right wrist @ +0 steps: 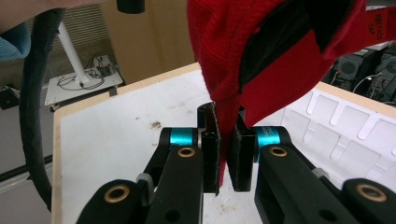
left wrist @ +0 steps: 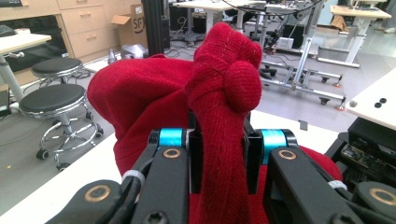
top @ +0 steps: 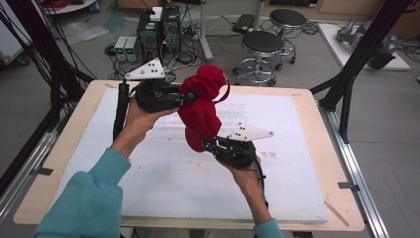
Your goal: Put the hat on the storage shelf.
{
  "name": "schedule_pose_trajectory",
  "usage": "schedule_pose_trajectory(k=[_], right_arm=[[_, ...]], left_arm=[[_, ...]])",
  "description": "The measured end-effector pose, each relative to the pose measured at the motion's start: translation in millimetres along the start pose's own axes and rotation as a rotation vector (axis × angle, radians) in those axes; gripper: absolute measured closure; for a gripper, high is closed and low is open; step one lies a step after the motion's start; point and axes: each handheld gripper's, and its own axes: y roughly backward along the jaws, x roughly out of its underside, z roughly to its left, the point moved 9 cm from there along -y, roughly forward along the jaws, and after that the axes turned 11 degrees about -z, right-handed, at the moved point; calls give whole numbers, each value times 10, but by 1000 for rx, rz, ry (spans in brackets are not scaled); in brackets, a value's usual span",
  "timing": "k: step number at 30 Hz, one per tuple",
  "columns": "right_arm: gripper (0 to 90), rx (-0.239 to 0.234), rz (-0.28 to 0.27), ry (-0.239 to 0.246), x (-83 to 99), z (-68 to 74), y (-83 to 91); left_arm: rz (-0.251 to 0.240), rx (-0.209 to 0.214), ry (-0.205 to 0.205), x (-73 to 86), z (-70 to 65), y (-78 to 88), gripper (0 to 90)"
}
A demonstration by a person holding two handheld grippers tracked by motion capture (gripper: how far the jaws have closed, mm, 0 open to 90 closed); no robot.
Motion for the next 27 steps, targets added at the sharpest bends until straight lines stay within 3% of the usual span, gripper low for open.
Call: schedule_pose_trajectory(k=[4,7,15,21,27], right_arm=[[855,0,-7,-10,-10,-8,4],[856,14,-5,-2,-15,-38,7],[857,55,-16,14,-64,-136,24],[857,98,-35,16,-131,-266,56],[856,144,-39,32,-215,-413,62]], left_arm=[[-8,-4,8,-9,15,8,702],[-10,-15,22,-15,38,19,516],[-14,-40,29,-30,69,63,151],[-11,-47,9,38,113,213,142],[27,-84,2,274,237,475,128]])
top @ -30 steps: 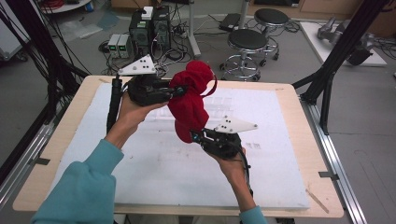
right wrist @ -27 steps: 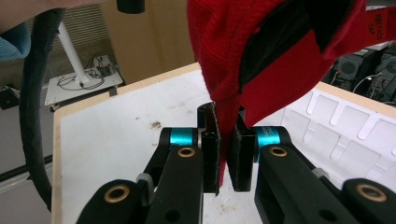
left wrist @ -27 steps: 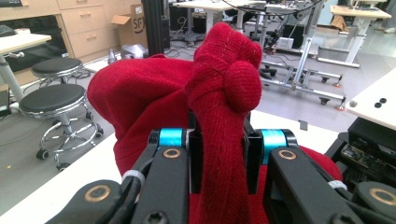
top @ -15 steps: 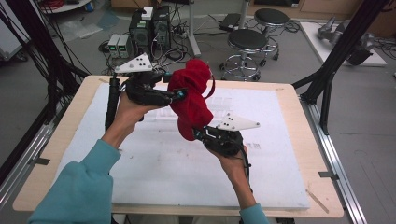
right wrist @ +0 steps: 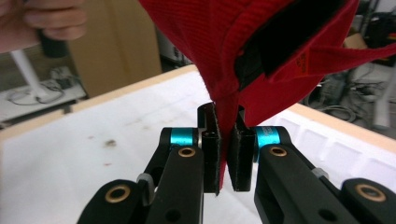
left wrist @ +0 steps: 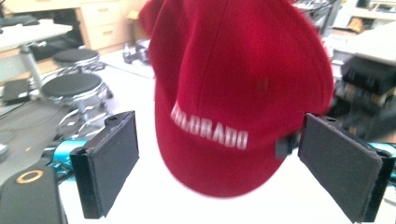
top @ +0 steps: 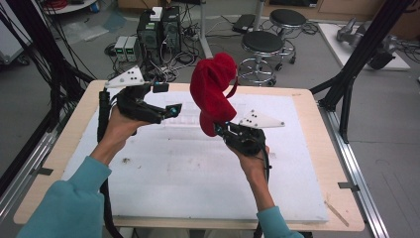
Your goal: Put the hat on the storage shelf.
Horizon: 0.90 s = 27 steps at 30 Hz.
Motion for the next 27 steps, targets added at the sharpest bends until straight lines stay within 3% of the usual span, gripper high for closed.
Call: schedule_pose_trajectory(k=[4,7,13,20,27], right_arm=[[856,24,1,3,-25,-87,-43],[856,45,6,9,-22,-160,-83],[856,89,20,25,13,-316,-117],[856,140,21,25,53,-549,-166],[856,152,33,34,77,-673,-242]], left_arm=[[69,-38,-27,274,127,183,127],[77,-65,-18,426,202,315,128],[71,-84,-21,684,274,622,127],[27,-132,-28,964,297,954,128],[-1,-171,-2,1269,272,1211,126]])
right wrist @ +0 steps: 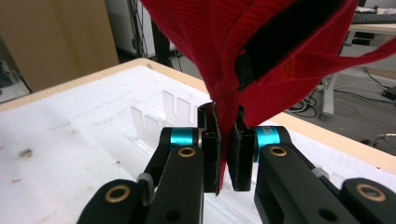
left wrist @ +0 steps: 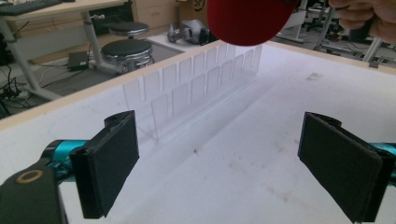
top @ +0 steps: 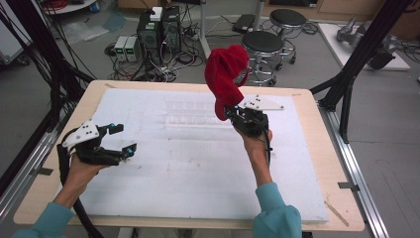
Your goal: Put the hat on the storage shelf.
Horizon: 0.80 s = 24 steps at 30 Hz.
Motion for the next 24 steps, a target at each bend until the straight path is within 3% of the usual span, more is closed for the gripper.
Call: schedule_pose_trajectory(k=[7,20,24], right_arm=[[856,8,22,10,95,-82,-126],[855,16,46,0,227,-145,-256],[855,16,80,12,297,-137,-305]], left_arm=[[-13,-11,-1,257,-66,177,125],[-33,-50,-1,498,-105,287,125],[-36,-59,12,556,-112,316,125]])
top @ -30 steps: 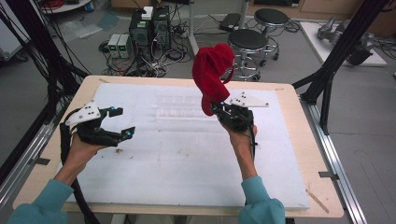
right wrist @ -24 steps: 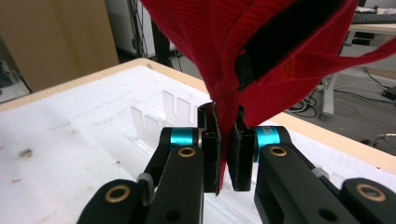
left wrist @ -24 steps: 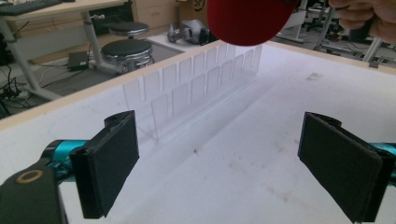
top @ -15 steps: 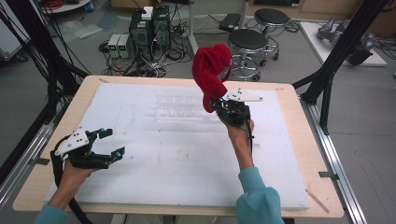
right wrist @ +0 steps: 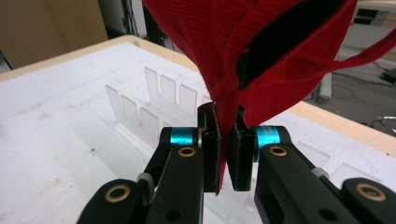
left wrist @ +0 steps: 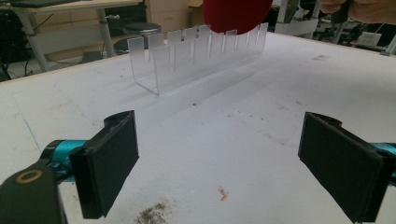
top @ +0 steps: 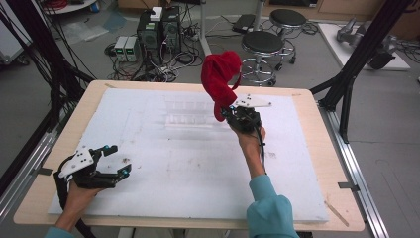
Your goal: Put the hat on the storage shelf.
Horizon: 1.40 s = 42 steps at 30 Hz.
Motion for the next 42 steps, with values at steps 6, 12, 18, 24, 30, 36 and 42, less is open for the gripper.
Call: schedule_pose_trajectory(k=[6,12,18,24,30,36,42], right_arm=[[854,0,15,-14,53,-20,-39],[854,-1,37,-23,123,-30,-89],[855,9,35,-34,180,-22,-131],[850,8,38,-47,185,-11,-119],[684,16,53,-39,220,-12,-108],[389,43,59,-53,215,-44,-51],[198,82,54,-74,177,-94,60]], left_arm=[[1,-5,14,82,6,35,125],[-8,-12,8,89,3,49,125],[-10,-18,1,91,1,50,125],[-11,-23,-7,91,-2,52,125],[-14,-27,-7,90,3,56,126],[-18,-32,-8,89,5,59,126],[-25,-39,-5,85,12,65,126]])
